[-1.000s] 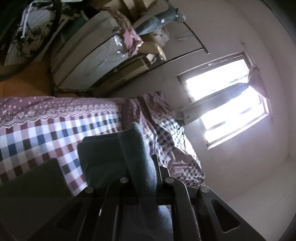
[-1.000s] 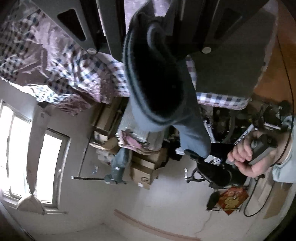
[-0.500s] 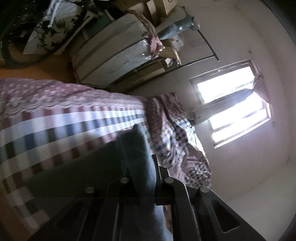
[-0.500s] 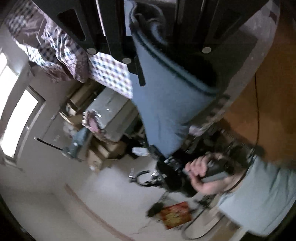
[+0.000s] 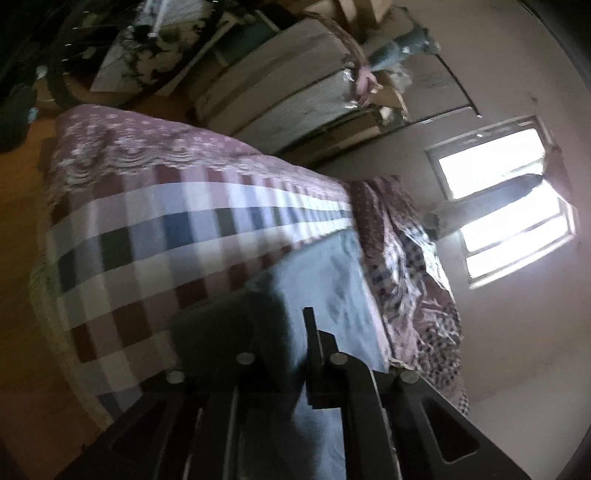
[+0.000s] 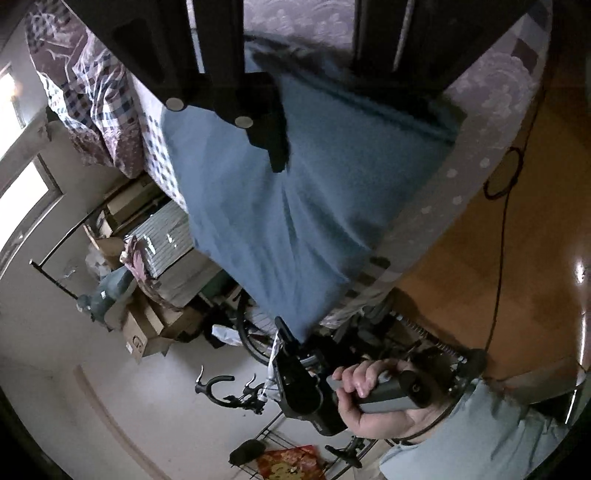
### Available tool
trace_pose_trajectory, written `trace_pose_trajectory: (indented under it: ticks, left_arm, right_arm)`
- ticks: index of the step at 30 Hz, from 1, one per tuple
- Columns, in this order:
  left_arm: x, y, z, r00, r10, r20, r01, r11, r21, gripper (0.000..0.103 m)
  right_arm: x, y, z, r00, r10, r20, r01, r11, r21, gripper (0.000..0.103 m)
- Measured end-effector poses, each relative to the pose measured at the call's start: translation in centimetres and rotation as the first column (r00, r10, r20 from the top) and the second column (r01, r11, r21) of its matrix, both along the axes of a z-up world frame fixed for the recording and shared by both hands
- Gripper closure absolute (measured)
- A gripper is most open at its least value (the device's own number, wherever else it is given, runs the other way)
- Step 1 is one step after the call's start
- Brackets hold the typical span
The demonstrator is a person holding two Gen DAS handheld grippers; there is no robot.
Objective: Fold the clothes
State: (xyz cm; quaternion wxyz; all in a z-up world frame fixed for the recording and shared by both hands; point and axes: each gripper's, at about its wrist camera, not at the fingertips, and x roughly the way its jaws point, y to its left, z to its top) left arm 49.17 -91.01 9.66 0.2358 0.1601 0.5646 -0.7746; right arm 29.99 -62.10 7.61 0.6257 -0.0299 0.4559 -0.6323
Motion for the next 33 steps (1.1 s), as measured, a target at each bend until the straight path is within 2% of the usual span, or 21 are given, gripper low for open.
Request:
trace_pose_trajectory:
  ticks: [1,3,5,9,14,18,21,24,27,29,33]
  left_arm:
    - [0.4,-0.1,-0.1,1.000,0.010,0.008,-0.010,1.000,0.004,0.092]
    - [1.3,-0.2,-0.1,0.999,0.032,0.037,-0.032,0.999,0.004,0.078]
    - [2.2,-0.4,0.1,0.996,0.053,0.066,-0.054,0.999,0.000,0.053]
    - [3.9,0.2,2.3,0.992,0.104,0.073,-0.101,0.994,-0.044,0.034]
    - [4.3,2.9,7.5,0.994,0.110,0.008,-0.107,0.980,-0.165,0.019]
    - [2.1,7.3,12.4,0.998,0.025,-0.053,-0.039,0.959,-0.280,0.018]
    - [-0.6,11.0,15.6,0.996,-0.053,-0.076,0.024,0.938,-0.346,0.017]
    - [-3.7,15.2,19.0,0.985,-0.135,-0.105,0.081,0.908,-0.410,0.015]
    - [-7.2,20.2,22.3,0.968,-0.220,-0.121,0.138,0.867,-0.478,0.015]
    - [-9.7,24.0,24.3,0.955,-0.280,-0.101,0.184,0.822,-0.539,0.010]
    - [-14.2,31.9,27.2,0.925,-0.379,-0.021,0.272,0.702,-0.658,0.001]
  right_arm:
    - [0.3,0.2,-0.1,1.000,0.006,0.001,-0.006,1.000,0.010,0.075]
    - [1.1,0.9,-0.3,0.999,0.029,-0.020,-0.028,0.999,0.026,0.041]
    - [2.0,1.8,-0.2,0.998,0.050,-0.031,-0.048,0.998,0.039,0.033]
    - [2.9,4.2,1.0,0.998,0.054,-0.016,-0.054,0.998,0.027,0.027]
    - [3.0,9.2,4.4,1.000,-0.016,0.027,0.018,0.998,-0.060,0.022]
    - [2.1,14.5,8.3,0.989,-0.116,0.092,0.129,0.979,-0.155,0.015]
    - [0.8,18.7,11.2,0.968,-0.203,0.151,0.232,0.949,-0.213,0.012]
    - [-0.9,24.0,13.5,0.927,-0.289,0.238,0.347,0.901,-0.259,0.010]
    - [-2.3,29.1,15.3,0.880,-0.360,0.310,0.449,0.843,-0.295,0.008]
    - [-3.3,32.5,16.3,0.841,-0.410,0.352,0.518,0.797,-0.311,0.007]
    - [-4.8,40.1,17.3,0.758,-0.514,0.401,0.645,0.682,-0.346,0.006]
